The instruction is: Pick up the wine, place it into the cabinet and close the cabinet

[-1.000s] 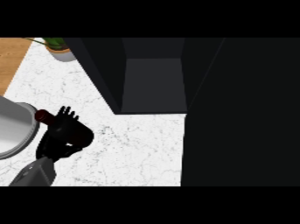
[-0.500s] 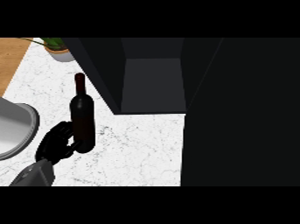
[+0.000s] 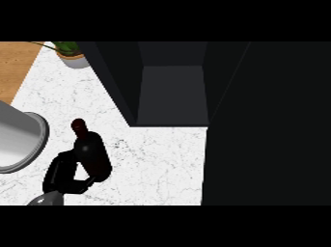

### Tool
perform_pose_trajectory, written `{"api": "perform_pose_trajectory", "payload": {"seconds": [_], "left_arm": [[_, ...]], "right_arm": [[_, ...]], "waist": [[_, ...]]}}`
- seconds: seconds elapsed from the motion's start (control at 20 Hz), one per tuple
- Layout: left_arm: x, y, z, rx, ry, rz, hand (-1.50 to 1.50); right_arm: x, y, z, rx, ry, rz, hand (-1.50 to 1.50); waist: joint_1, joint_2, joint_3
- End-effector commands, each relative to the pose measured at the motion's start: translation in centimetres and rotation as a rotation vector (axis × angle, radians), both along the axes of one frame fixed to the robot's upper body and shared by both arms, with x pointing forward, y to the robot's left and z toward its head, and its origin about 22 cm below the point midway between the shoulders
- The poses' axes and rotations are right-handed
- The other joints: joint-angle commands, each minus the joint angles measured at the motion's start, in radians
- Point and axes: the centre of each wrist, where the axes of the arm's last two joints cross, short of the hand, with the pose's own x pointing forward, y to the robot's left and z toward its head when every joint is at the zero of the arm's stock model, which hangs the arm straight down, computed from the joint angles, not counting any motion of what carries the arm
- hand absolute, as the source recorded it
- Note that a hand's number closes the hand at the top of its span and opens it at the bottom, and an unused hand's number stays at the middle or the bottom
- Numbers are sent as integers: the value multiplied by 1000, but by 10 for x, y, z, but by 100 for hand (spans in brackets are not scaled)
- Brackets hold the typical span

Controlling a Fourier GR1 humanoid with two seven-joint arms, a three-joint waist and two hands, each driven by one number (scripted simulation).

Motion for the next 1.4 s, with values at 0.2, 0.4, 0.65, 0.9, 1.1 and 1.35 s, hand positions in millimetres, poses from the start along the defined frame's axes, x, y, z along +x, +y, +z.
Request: {"api": "perform_pose_trajectory", "payload": {"seconds": [0.2, 0.4, 0.65, 0.9, 1.1, 1.35], "left_arm": [[-62, -34, -28, -20, -75, 60, 150], [-72, -38, -26, -58, -130, 37, 150], [-71, -36, -2, -123, -201, -16, 150], [-71, -62, 36, -115, -205, -41, 150], [-46, -76, 88, -107, -233, -42, 150], [-55, -90, 129, -129, -261, -56, 150]], "right_arm": [[1, 5, 8, 15, -3, -10, -150], [2, -3, -8, 6, 2, -13, -150], [11, -5, -9, 14, 7, -12, -150], [3, -4, 4, 20, 13, -9, -150], [4, -16, -15, 1, 16, 6, -150], [8, -3, -11, 17, 3, -9, -150]], "waist": [[5, 6, -7], [4, 6, -7], [13, 5, -6], [7, 5, -6], [3, 5, -5], [4, 7, -7]]}}
